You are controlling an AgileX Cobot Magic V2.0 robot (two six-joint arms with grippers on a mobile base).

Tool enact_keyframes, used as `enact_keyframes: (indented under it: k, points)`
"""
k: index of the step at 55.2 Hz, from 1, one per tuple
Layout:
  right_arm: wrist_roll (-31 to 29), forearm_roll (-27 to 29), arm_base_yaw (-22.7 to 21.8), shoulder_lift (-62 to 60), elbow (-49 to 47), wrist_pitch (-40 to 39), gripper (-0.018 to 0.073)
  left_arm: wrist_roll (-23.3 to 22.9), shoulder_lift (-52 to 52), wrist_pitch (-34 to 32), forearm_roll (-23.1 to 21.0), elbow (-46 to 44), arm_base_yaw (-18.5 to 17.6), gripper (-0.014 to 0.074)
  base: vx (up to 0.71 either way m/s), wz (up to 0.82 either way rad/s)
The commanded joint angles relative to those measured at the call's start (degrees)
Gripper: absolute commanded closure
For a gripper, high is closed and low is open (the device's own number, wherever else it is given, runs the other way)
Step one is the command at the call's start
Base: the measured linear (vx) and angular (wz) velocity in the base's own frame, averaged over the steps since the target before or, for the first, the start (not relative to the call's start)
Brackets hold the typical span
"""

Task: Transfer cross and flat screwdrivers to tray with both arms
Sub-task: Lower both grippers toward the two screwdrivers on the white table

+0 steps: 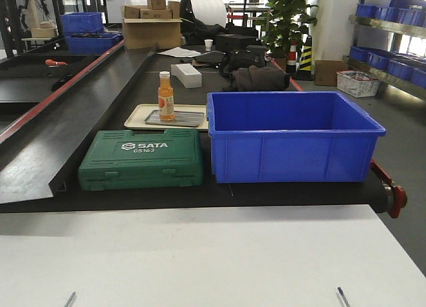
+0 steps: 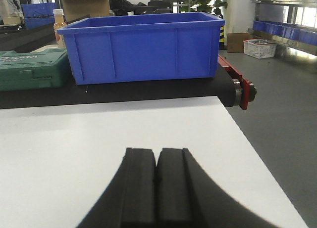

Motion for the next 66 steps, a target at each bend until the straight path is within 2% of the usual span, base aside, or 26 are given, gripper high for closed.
enact_keyframes:
  k: [1,14,22,27,31,35,39,44,50,58,66]
  points:
    - [0.01,-0.62,-0.18,0.95,0.4,-4.72,0.0567,-1.31,-0.68,-6.17,-0.35,-1.75,-0.38,0.0602,0.0,0.0]
    - [0.01,-0.62,-0.18,0.95,0.4,-4.96,0.0567,-2.1,-0.68,-10.74,-0.35,-1.75,-0.38,0.0602,0.0,0.0]
    - [-0.04,-0.62,-0.18,0.95,0.4,-6.65,0.0567,-2.89,-0.68,-18.14,-0.35,-2.1,-0.38,0.0602,0.0,0.0]
    - [0.01,-0.62,-0.18,0.95,0.12,-16.31,0.0567,-3.64,-0.68,-21.7,-0.35,-3.78,-0.38,0.0601,0.0,0.0]
    - [0.01,-0.62,-0.18,1.55,-2.08,-20.35,0.0567,-3.64,-0.58,-21.78,-0.35,-6.94,-0.38,0.0599,0.0,0.0]
    - [-0.04,-0.7,-0.18,3.8,-6.81,-17.48,0.0567,-3.64,0.52,-20.39,-0.35,-11.35,-0.38,0.0596,0.0,0.0]
    - [-0.43,-0.82,-0.18,8.16,-13.69,-10.79,0.0567,-3.56,3.38,-18.11,-0.35,-16.88,-0.38,0.0592,0.0,0.0]
    - [-0.43,-0.82,-0.18,14.7,-21.09,-4.54,0.0565,-3.36,9.6,-15.29,0.0,-24.19,-0.38,0.0588,0.0,0.0]
    - [-0.43,-1.07,-0.23,22.25,-25.75,-0.54,0.0562,-3.36,18.12,-13.25,0.0,-30.11,-0.38,0.0573,0.0,0.0]
    - [-0.43,-1.07,-0.23,31.11,-26.36,0.12,0.0527,-1.62,29.27,-12.53,0.0,-30.74,-0.38,0.0531,0.0,0.0]
    - [-0.43,-1.07,-0.23,37.23,-26.36,0.12,0.0427,-1.46,37.23,-11.52,0.0,-30.76,-0.38,0.043,0.0,0.0]
